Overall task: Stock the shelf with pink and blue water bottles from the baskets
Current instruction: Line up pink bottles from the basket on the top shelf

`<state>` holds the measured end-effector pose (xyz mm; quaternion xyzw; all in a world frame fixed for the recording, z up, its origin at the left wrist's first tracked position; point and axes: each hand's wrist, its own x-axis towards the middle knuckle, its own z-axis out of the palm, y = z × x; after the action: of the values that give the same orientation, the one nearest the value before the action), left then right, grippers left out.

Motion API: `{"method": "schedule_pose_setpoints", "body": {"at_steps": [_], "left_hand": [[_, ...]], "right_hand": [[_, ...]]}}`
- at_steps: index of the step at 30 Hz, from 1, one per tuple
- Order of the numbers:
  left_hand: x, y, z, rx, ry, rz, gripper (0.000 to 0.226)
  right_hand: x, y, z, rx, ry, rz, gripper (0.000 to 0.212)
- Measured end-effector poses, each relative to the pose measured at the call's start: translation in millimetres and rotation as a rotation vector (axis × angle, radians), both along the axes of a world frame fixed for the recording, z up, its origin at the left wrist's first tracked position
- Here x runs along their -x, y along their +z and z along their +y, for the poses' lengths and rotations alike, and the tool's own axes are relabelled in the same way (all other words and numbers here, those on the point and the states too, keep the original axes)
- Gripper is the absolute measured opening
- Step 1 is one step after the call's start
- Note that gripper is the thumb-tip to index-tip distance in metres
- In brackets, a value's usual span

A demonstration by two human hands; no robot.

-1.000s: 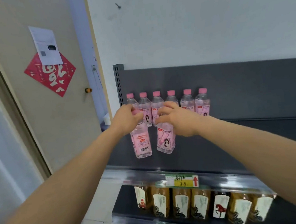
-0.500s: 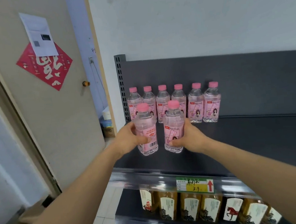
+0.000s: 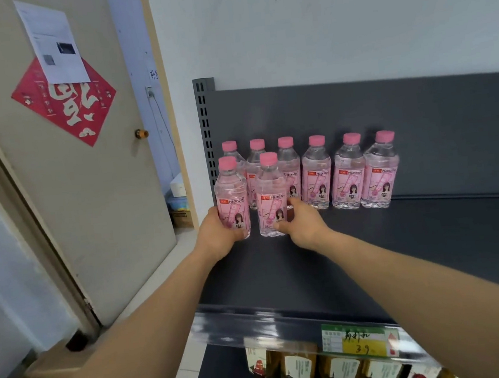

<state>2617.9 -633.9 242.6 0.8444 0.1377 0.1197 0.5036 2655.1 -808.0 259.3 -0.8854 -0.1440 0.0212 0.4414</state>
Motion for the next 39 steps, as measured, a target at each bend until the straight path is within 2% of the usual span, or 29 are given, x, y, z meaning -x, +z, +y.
{"method": "schedule_pose_setpoints", "body": {"at_steps": [8, 14, 20, 23, 26, 29, 34, 39], "left_hand": [[-34.4, -3.5, 9.0, -0.02, -0.003, -0.035, 0.054], [-44.2, -6.5, 10.1, -0.01, 0.016, -0.054, 0.054], [-33.3, -3.5, 10.7, -0.003, 0.005, 0.007, 0.062], [-19.3, 4.4, 4.6, -0.012, 0.089, 0.025, 0.067], [-0.6, 16.3, -7.1, -0.035, 0.154, -0.02, 0.057], [26.9, 32.1, -30.7, -0.101, 0.16, -0.132, 0.041], [84.8, 49.9, -117.5, -0.238, -0.022, -0.3, 0.024], [154.3, 34.8, -238.9, -0.272, -0.412, -0.354, 0.015]], "right_hand": [[-25.1, -17.0, 29.2, 0.072, -0.122, -0.043, 0.028], [-28.7, -24.9, 42.6, 0.176, -0.223, -0.113, 0.03], [-24.2, -18.4, 33.7, 0.154, -0.158, -0.052, 0.024], [-11.5, -8.4, 16.1, 0.115, -0.112, -0.008, 0.025], [12.9, -0.9, -11.1, 0.108, -0.087, -0.034, 0.033], [48.8, 8.4, -51.6, 0.102, -0.086, -0.108, 0.031], [125.4, 19.0, -133.8, 0.07, -0.132, -0.226, 0.022], [206.3, 2.5, -228.5, 0.084, -0.271, -0.279, 0.02]]}}
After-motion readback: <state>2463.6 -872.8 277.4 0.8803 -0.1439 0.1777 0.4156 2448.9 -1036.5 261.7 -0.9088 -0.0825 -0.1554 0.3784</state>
